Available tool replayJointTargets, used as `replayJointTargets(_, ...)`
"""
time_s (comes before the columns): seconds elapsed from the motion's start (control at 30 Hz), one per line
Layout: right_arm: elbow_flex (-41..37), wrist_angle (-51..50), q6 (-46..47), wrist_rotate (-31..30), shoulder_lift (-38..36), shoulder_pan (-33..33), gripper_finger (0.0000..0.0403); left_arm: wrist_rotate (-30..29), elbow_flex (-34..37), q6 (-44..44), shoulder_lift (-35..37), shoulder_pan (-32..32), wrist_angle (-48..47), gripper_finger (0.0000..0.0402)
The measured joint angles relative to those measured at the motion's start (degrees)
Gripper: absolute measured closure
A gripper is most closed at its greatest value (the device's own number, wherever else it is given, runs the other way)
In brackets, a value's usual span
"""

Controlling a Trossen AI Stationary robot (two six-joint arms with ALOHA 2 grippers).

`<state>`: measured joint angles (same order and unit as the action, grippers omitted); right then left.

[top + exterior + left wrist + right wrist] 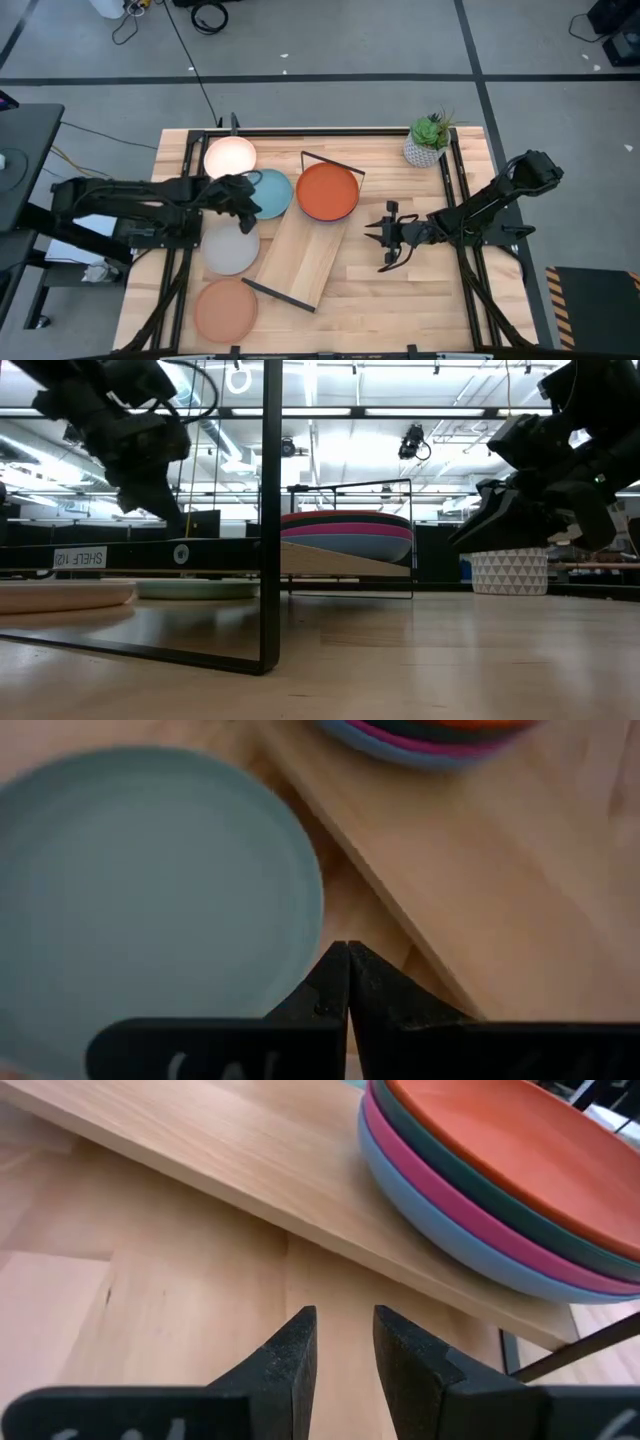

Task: Place and stack plates onto a shelf
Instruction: Put the light blue plate on the shelf

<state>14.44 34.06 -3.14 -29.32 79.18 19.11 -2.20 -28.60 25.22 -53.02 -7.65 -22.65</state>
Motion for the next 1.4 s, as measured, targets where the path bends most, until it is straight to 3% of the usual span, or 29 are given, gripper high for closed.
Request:
replayJointTargets(0.1, 0.0, -0.01, 0.94, 1.19, 0.0, 0.08, 0.0296, -2.16, -1.76, -1.84, -4.26, 1.51, 0.31, 0.0392)
replayJointTargets(0.23, -0.02, -0.32, 2.37, 2.36, 0.02, 0.65, 0.0296, -8.86, -2.13, 3.07, -9.58, 2.3, -0.09, 0.0381)
replayJointTargets(0.57, -1.72, 0.34, 3.94, 0.51, 0.04, 4.14, 0.0296, -9.15, -6.49, -8.27, -19.54, 3.9, -6.01, 0.0302)
replayJointTargets(0.73, -1.81, 0.64, 5.18, 0.24, 0.04, 4.3, 0.0296, -5.83, -7.39, -13.05, -23.48, 5.52, -6.42, 0.0284)
replayJointTargets(1.03, -1.81, 1.0, 5.66, 0.41, 0.04, 4.42, 0.0296, -8.17, -7.5, -20.98, -30.43, 7.33, -6.71, 0.0299)
replayJointTargets(1.17, -1.81, 1.01, 5.67, 0.41, 0.04, 4.42, 0.0296, -8.67, -7.85, -23.38, -30.53, 8.73, -7.36, 0.0338)
replayJointTargets(1.27, -1.81, 1.01, 5.67, 0.42, 0.04, 4.42, 0.0296, -8.46, -11.07, -23.32, -30.73, 9.21, -13.05, 0.0384)
replayJointTargets(1.4, -1.81, 1.01, 5.65, 0.42, 0.04, 4.42, 0.0296, -8.5, -17.98, -21.77, -30.71, 9.17, -21.29, 0.0387)
